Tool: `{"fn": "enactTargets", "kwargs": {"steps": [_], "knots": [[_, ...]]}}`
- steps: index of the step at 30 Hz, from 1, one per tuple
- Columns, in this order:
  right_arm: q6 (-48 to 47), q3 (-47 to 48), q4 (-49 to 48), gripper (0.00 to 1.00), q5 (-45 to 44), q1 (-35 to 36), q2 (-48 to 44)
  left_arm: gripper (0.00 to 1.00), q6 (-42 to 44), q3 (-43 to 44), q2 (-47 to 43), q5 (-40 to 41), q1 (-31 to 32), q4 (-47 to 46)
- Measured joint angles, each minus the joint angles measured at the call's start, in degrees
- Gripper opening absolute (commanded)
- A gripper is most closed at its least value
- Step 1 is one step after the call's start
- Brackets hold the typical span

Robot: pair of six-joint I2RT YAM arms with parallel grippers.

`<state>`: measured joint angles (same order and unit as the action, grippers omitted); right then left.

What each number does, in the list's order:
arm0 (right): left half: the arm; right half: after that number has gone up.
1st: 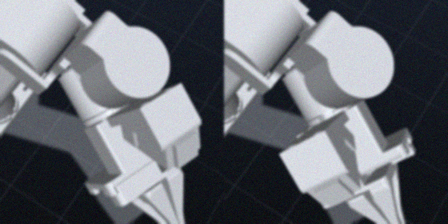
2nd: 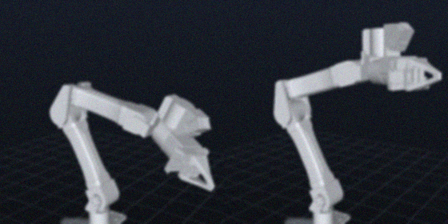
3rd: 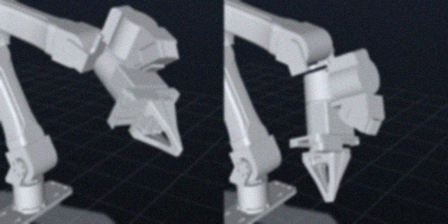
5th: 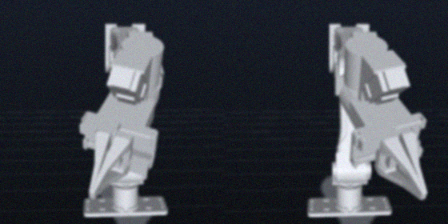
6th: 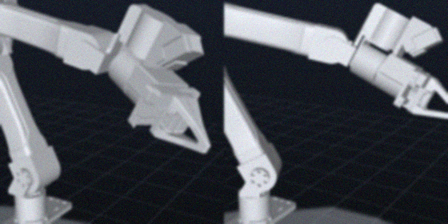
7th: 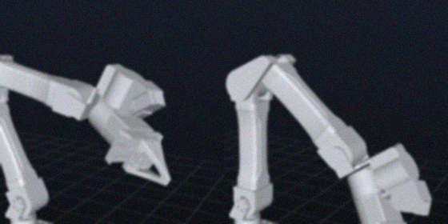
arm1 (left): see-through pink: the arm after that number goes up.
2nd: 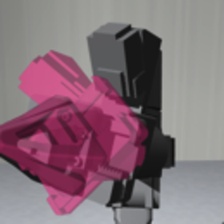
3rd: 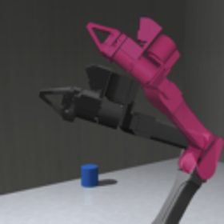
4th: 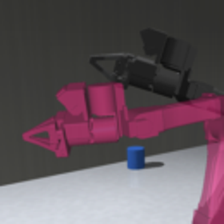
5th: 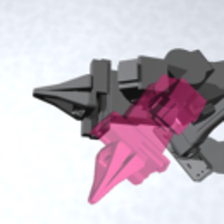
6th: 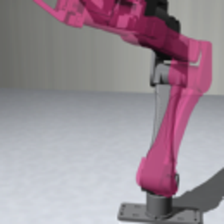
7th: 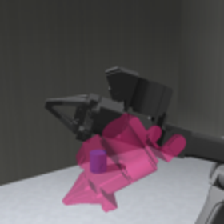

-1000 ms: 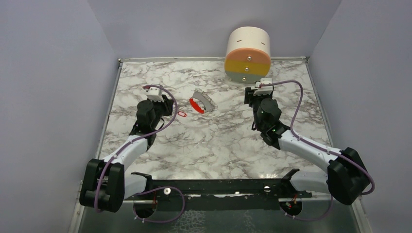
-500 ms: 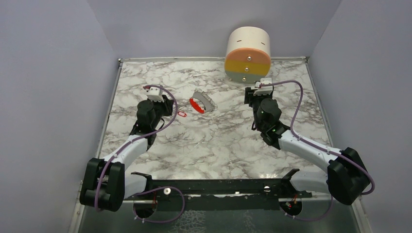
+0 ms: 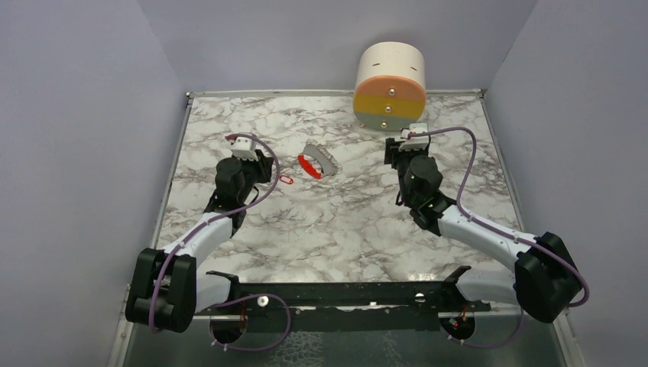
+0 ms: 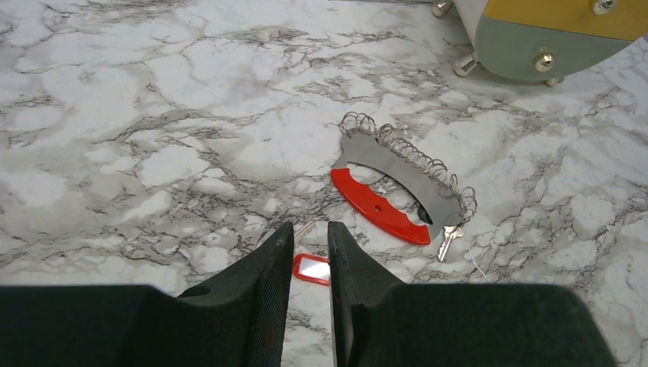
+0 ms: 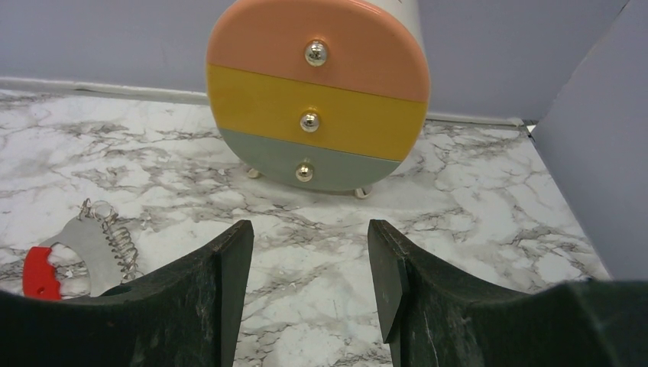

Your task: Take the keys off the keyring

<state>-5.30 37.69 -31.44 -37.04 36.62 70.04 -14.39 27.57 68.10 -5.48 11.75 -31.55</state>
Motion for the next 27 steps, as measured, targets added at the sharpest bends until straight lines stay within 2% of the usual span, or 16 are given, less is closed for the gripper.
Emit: {"fn": "enactTargets", "kwargs": {"steps": [27], "knots": [[-0.13,-0.48,-1.16,0.58,0.00,0.00,0.00,0.25,0.00,0.00,0.50,0.00,0.02,0.00]]}}
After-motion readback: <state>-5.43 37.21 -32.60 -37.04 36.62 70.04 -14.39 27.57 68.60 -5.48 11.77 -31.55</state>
